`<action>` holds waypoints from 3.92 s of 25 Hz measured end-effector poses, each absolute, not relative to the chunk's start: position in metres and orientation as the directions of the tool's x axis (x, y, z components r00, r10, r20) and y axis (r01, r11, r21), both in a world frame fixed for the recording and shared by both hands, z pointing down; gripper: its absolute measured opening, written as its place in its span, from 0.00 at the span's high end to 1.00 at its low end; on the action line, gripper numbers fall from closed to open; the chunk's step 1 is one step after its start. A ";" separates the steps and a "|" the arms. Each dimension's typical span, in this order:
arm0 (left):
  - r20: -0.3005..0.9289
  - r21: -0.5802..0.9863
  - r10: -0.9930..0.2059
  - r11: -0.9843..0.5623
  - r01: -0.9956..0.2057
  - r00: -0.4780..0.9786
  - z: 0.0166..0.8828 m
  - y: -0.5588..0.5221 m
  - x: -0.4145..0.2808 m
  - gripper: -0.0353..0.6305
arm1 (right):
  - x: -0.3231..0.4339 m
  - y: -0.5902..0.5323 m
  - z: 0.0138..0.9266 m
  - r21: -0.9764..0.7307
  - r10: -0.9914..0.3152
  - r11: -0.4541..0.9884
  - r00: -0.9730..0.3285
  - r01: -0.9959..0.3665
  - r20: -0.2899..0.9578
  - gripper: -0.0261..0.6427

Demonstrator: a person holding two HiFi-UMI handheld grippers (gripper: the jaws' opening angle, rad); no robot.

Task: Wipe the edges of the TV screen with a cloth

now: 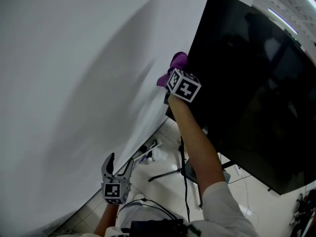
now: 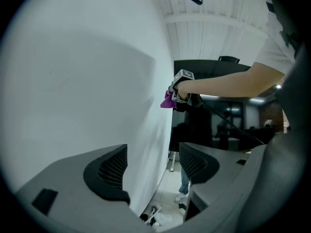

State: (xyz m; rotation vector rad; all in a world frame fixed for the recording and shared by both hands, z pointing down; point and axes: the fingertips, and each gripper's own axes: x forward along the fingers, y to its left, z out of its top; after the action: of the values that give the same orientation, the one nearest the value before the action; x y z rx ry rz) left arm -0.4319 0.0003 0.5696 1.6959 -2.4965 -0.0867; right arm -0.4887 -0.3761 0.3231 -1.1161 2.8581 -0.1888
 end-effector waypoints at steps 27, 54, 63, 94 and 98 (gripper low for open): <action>0.036 0.186 -0.902 0.429 -0.884 -0.430 0.565 0.010 -0.449 0.46 | -0.495 -0.381 0.128 0.097 -0.718 0.666 -0.670 -0.740 -0.188 0.84; 0.011 0.214 -0.879 0.469 -0.857 -0.478 0.566 0.015 -0.477 0.46 | -0.490 -0.349 -0.063 0.221 -0.650 0.690 -0.724 -0.690 -0.230 0.83; 0.010 0.227 -0.880 0.464 -0.856 -0.475 0.568 0.011 -0.478 0.46 | -0.487 -0.365 -0.072 0.530 -0.665 0.593 -0.740 -0.606 -0.101 0.83; 0.030 0.092 -0.999 0.016 -0.996 -0.013 0.553 -0.130 -0.282 0.46 | -0.160 -0.415 -0.057 0.749 -0.864 0.328 -0.504 -0.576 -0.009 0.83; 0.017 0.069 -0.998 -0.066 -0.995 0.067 0.538 -0.158 -0.238 0.46 | -0.109 -0.413 -0.059 0.781 -0.874 0.272 -0.485 -0.562 -0.044 0.83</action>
State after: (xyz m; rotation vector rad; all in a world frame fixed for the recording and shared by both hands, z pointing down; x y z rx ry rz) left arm -0.2380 -0.1583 0.5383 2.2483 -2.1034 -0.0541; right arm -0.1094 -0.4127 -0.0591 -1.6868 2.7965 1.3910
